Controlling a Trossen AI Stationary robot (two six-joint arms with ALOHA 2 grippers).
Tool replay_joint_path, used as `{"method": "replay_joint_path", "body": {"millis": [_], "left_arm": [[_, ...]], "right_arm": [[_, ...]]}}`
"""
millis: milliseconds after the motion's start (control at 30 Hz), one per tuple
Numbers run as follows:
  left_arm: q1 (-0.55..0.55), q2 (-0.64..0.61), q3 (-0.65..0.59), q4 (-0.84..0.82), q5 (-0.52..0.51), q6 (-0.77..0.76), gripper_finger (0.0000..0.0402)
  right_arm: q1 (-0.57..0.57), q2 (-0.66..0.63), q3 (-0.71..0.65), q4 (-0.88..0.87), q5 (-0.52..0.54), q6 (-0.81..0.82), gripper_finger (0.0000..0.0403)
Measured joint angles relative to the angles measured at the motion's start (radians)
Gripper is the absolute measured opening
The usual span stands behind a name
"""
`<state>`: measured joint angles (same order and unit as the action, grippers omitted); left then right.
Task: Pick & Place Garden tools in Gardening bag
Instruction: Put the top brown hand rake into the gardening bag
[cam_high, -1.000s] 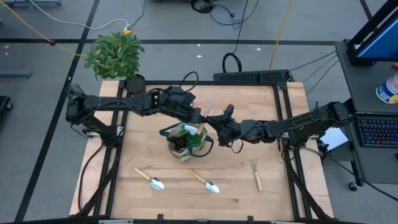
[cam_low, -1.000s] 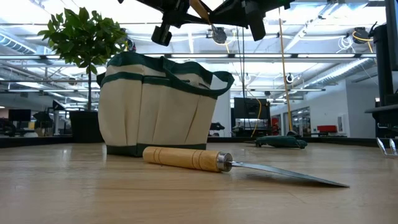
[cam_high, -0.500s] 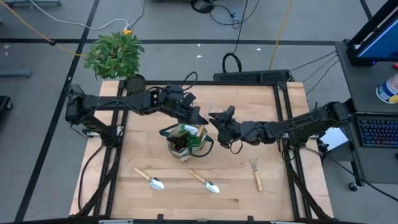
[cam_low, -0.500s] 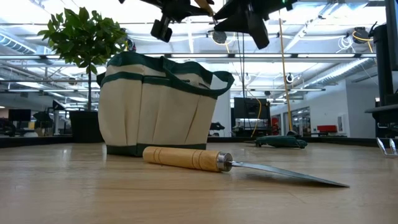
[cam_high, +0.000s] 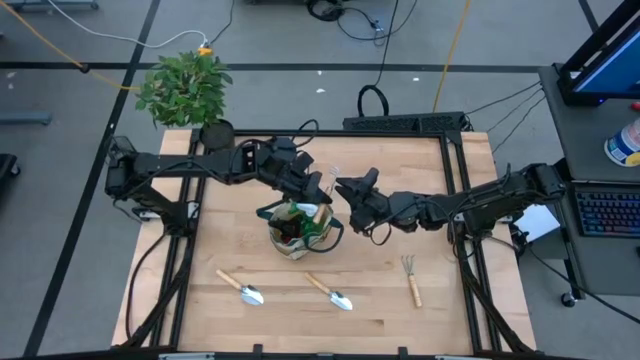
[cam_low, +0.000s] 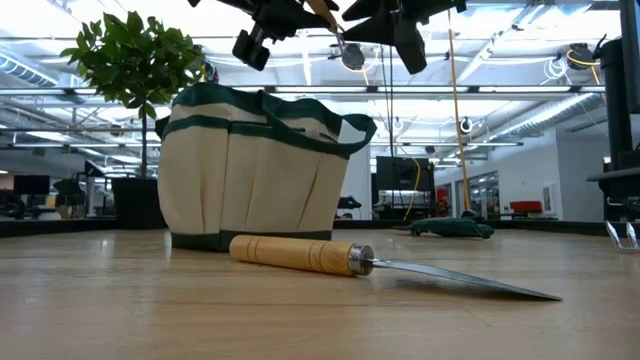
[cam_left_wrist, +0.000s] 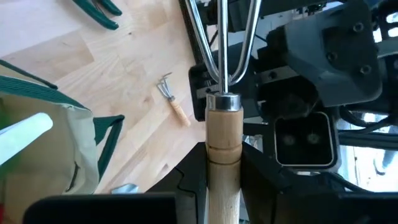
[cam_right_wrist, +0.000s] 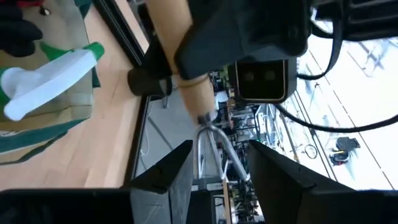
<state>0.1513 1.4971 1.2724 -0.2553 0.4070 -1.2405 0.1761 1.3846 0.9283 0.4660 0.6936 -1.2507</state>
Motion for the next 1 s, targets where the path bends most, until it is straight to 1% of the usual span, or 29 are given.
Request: {"method": "replay_joint_path", "body": {"millis": [67,167,467,567,633,833,1000], "left_arm": [[0.0,0.0,0.0,-0.001,-0.002,-0.003,0.0073],[0.0,0.0,0.0,0.016,-0.004,-0.008,0.0073],[-0.004,0.0,-0.001,0.025,-0.009,-0.039,0.0072],[-0.006,0.001,-0.001,0.026,-0.016,-0.052,0.0072],[-0.01,0.001,-0.001,0.027,-0.026,-0.056,0.0072],[-0.026,0.01,-0.003,0.017,-0.057,-0.079,0.0072],[-0.032,0.03,-0.003,0.029,-0.044,-0.08,0.0072]], "right_arm": [[0.0,0.001,0.0,0.003,-0.039,0.006,0.0146],[0.001,0.003,0.0,-0.002,-0.068,0.007,0.0146],[-0.013,0.003,0.0,0.001,-0.072,0.009,0.0146],[-0.02,0.008,0.0,0.002,-0.104,0.012,0.0146],[-0.026,0.02,0.0,0.002,-0.12,0.019,0.0146],[-0.038,0.077,0.003,0.034,-0.12,-0.003,0.0146],[-0.039,0.119,0.003,0.096,-0.12,-0.055,0.0146]]}}
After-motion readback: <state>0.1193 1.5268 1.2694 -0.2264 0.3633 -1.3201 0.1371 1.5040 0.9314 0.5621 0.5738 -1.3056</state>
